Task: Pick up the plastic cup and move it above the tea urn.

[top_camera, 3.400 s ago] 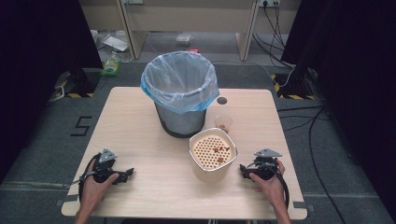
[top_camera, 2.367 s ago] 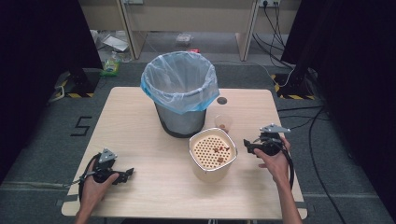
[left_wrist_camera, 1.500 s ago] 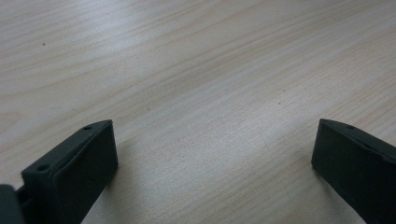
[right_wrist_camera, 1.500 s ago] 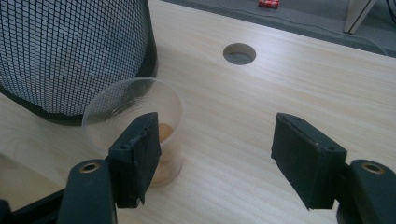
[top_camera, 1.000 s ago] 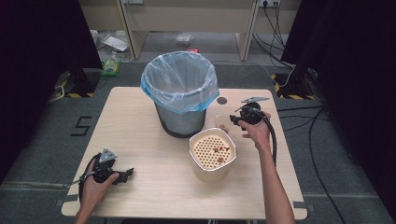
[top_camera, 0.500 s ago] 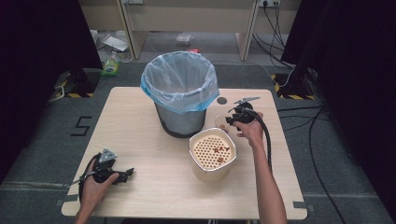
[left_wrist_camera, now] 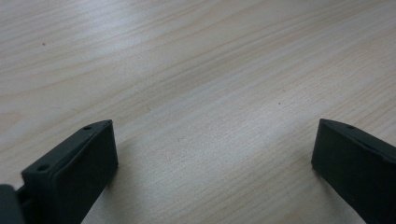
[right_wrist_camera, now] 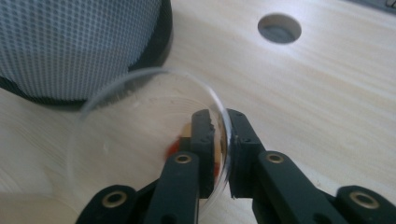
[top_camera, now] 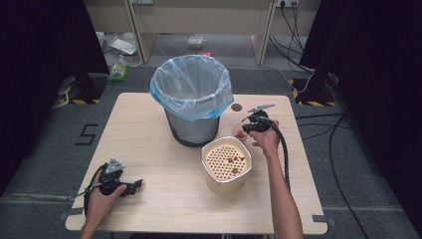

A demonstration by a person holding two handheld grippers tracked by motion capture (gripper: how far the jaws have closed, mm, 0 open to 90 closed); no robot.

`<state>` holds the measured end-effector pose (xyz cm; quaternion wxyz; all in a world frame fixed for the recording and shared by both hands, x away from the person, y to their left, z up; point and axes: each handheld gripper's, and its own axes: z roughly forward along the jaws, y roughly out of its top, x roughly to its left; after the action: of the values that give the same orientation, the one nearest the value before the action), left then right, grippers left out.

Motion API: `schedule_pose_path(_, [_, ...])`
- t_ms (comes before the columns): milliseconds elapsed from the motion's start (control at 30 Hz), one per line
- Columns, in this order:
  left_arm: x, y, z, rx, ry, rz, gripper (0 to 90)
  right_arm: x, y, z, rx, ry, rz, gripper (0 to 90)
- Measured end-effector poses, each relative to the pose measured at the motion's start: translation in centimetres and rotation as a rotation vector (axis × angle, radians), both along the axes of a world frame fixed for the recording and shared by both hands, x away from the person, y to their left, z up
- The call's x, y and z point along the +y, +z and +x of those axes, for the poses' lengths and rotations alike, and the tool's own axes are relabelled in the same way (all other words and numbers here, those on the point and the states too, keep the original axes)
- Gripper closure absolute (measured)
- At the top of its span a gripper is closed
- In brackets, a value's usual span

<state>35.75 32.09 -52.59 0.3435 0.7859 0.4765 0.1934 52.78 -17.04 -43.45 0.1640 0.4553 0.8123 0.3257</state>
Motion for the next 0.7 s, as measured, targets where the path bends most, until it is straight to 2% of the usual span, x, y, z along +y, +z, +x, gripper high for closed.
schedule_pose_path(67, [0.0, 0.0, 0.0, 0.000, 0.000, 0.000, 0.0, -0.2, 0.5, -0.2, -0.035, -0.005, -0.018, 85.9])
schedule_pose_path(367, [0.0, 0.0, 0.0, 0.000, 0.001, 0.000, 0.0, -1.4, 3.6, -1.7, -0.177, -0.021, -0.028, 85.8])
schedule_pose_path(567, [0.0, 0.0, 0.0, 0.000, 0.001, 0.000, 0.0, -1.7, 5.4, -2.6, -0.276, -0.017, -0.072, 85.8])
schedule_pose_path(700, [0.0, 0.0, 0.1, 0.000, 0.002, 0.000, 0.0, -1.8, 6.0, -3.4, -0.312, -0.012, -0.067, 85.7])
